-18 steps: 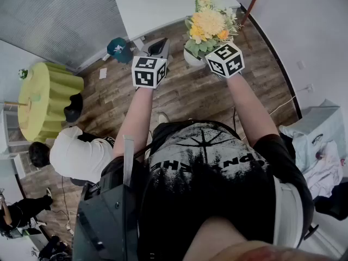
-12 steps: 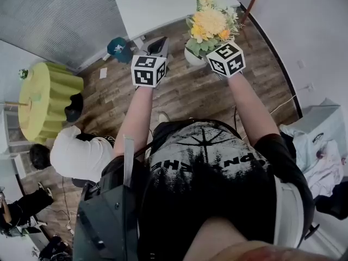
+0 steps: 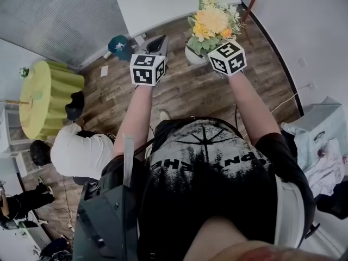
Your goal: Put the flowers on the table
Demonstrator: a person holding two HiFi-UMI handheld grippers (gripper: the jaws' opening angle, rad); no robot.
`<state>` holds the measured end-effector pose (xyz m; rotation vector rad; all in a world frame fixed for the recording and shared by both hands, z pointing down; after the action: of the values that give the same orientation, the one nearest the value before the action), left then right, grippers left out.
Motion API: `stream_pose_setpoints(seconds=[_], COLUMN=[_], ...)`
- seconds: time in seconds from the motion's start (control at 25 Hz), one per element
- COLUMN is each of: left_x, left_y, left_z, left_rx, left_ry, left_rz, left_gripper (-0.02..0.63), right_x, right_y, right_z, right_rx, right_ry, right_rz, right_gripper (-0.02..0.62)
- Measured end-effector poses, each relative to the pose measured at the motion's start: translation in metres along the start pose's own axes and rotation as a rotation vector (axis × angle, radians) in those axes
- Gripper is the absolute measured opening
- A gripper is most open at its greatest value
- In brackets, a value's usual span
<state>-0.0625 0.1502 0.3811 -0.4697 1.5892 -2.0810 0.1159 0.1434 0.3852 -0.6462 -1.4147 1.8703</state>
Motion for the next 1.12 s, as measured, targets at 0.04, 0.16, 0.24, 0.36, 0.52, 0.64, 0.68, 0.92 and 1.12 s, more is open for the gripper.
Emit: stream_pose_setpoints(seconds=[0.04, 0.16, 0.24, 0.36, 0.52, 0.64, 0.68, 0.92, 1.12], left_x=[-0.001, -0.004, -0.005, -0.005, -0.003, -0.001, 0.000, 0.010, 0.028], left_y=[-0.001, -0.002, -0.003, -0.005, -0.012, -0.015, -0.016, -0.026, -0.027], left_z=[0.000, 0.000, 0.000, -0.001, -0.004, -0.003, -0.002, 0.003, 0.019], left_rx=[0.002, 0.011, 0.017, 0.022, 0.036, 0.043, 0.048, 0.065, 0.066], left_ry=[0.001, 0.003, 0.005, 0.011, 0.021, 0.031, 0.033, 0.040, 0.034], left_rz=[0.000, 0.004, 0.007, 0.014, 0.014, 0.007, 0.009, -0.002, -0.016], left_gripper=[0.012, 0.011, 0.012, 0.012, 0.012, 0.012, 0.012, 0.012, 0.012], right_x=[0.000, -0.001, -0.002, -0.003, -0.002, -0.005, -0.006, -0.010, -0.020], right_y=[-0.001, -0.004, -0.006, -0.010, -0.017, -0.018, -0.018, -0.022, -0.022], right_z=[-0.001, -0.003, -0.004, -0.003, -0.002, 0.002, 0.003, 0.020, 0.039], right_rx=[0.003, 0.008, 0.010, 0.012, 0.019, 0.022, 0.024, 0.041, 0.054], right_ry=[0.001, 0.004, 0.005, 0.009, 0.018, 0.027, 0.031, 0.046, 0.051], right_rz=[-0.001, 0.000, -0.001, 0.004, 0.015, 0.015, 0.015, 0.019, 0.021], right_gripper=[0.282, 0.282, 0.282, 0.282, 0.282, 0.282, 0.282, 0.282, 0.282])
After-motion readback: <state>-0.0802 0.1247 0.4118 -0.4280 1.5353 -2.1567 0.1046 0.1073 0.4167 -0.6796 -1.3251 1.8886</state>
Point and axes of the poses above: the fingertips, and each gripper's own axes: z forward along the fingers, x to its left, y out of its top, the point moved 7 cm from there along -z, backward along the fingers, and after that the axes turned 1 degree about x, right-handed, at the moved point
